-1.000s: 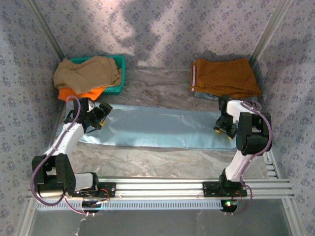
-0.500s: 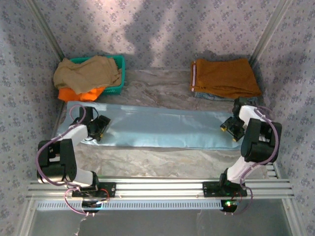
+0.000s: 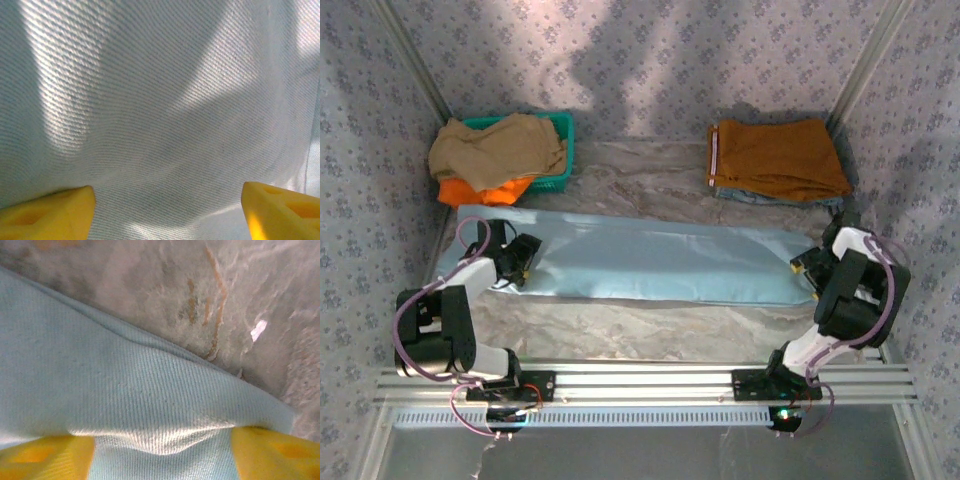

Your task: Fold and stack the trousers

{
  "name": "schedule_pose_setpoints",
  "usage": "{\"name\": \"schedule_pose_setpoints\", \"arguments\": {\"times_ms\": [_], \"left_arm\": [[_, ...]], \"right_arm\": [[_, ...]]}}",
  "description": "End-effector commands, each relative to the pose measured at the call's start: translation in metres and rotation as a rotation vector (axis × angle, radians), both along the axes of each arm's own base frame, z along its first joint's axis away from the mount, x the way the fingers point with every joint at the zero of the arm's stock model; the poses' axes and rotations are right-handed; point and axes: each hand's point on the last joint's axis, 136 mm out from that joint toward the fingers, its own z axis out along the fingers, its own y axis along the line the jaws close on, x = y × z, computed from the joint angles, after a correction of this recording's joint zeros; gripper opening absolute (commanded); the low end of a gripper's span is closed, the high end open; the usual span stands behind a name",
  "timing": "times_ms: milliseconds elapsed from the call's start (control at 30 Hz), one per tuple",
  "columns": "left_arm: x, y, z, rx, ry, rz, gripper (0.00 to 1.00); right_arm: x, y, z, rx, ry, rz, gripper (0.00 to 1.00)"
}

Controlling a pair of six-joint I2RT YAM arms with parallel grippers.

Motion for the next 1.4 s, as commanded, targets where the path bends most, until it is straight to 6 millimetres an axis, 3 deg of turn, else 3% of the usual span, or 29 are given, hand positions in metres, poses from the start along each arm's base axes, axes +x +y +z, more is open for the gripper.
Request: {"name": "schedule_pose_setpoints", "arguments": {"times_ms": [0, 100, 267, 433, 600, 733, 800, 867, 900, 1100, 1233, 1367], "left_arm": [[-0.009, 0.003, 0.003, 0.005, 0.028, -0.015, 0.78], [-0.006, -0.001, 0.017, -0.003, 0.004, -0.039, 0.78], [-0.004, 0.001, 0.033, 0.012, -0.030, -0.045, 0.79], [-0.002, -0.001, 0.035, -0.003, -0.030, -0.049, 0.79], [-0.003, -0.001, 0.036, -0.005, -0.033, -0.045, 0.79], [-0.005, -0.001, 0.043, -0.002, -0.045, -0.046, 0.79], [-0.006, 0.000, 0.050, 0.006, -0.052, -0.054, 0.79], [-0.008, 0.002, 0.056, 0.014, -0.061, -0.058, 0.79], [-0.008, 0.002, 0.057, 0.015, -0.065, -0.057, 0.79], [-0.006, -0.005, 0.071, -0.013, -0.099, -0.089, 0.79], [-0.004, 0.000, 0.090, 0.033, -0.123, -0.113, 0.79], [-0.001, 0.008, 0.107, 0.064, -0.157, -0.098, 0.79]], "right_arm": [[0.008, -0.015, 0.043, -0.145, -0.095, 0.055, 0.88], [0.026, -0.020, 0.059, -0.173, -0.122, 0.121, 0.97], [0.047, -0.011, 0.025, -0.066, -0.010, 0.226, 1.00], [0.046, 0.003, -0.001, -0.013, 0.082, 0.273, 1.00], [0.039, 0.015, -0.021, 0.073, 0.130, 0.279, 0.89], [0.047, 0.027, -0.031, 0.160, 0.072, 0.321, 0.63], [0.049, 0.028, -0.033, 0.182, 0.068, 0.325, 0.31], [0.050, 0.027, -0.033, 0.170, 0.070, 0.331, 0.07], [0.051, 0.026, -0.030, 0.168, 0.060, 0.331, 0.00], [0.065, 0.030, 0.028, 0.118, -0.126, 0.323, 0.00], [0.068, 0.059, 0.067, 0.095, -0.207, 0.389, 0.00], [0.068, 0.110, 0.100, 0.085, -0.263, 0.493, 0.00]]}}
